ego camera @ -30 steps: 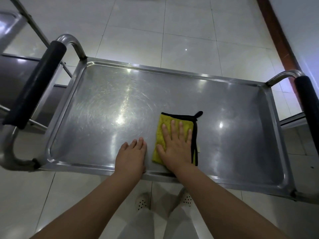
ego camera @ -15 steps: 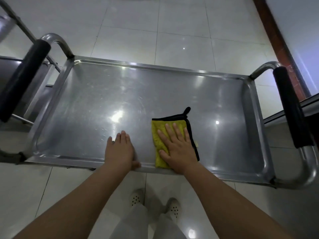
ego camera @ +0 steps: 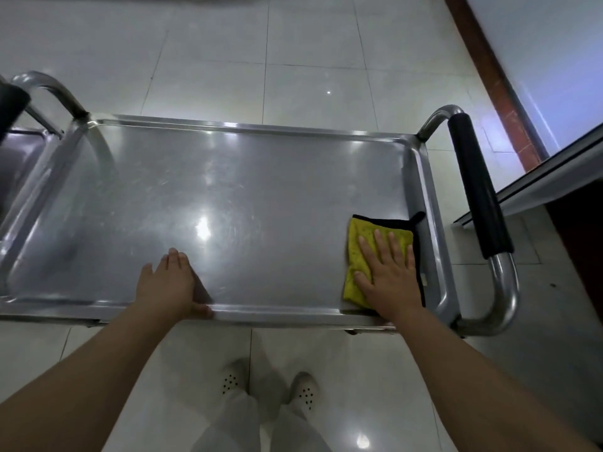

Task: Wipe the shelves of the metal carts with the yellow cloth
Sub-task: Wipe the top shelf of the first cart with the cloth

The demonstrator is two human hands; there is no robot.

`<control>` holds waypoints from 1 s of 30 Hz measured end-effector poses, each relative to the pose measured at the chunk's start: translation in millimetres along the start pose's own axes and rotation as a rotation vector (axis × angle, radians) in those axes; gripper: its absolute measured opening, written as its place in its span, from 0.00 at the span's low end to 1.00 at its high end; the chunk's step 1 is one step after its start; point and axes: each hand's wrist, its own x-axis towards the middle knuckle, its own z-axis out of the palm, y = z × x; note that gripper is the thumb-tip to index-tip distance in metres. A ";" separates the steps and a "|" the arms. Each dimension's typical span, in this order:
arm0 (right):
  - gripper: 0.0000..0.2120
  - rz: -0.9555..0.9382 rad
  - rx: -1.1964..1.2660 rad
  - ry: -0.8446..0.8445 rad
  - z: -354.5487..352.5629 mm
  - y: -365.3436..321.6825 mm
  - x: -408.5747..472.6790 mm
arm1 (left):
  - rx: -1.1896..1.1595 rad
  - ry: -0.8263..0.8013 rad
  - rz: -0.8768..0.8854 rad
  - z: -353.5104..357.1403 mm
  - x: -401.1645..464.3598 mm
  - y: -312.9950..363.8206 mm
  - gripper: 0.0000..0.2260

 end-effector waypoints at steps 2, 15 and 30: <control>0.35 0.060 -0.002 -0.022 -2.8 23.8 -5.0 | 0.024 0.010 0.003 -1.5 -1.4 4.0 0.59; 0.31 0.251 0.019 0.028 14.5 -29.2 -44.8 | -0.058 0.109 0.045 17.5 -11.8 -9.0 0.56; 0.32 -0.085 0.025 -0.029 26.6 -257.1 -27.4 | -0.245 0.158 0.359 33.5 4.5 -77.2 0.51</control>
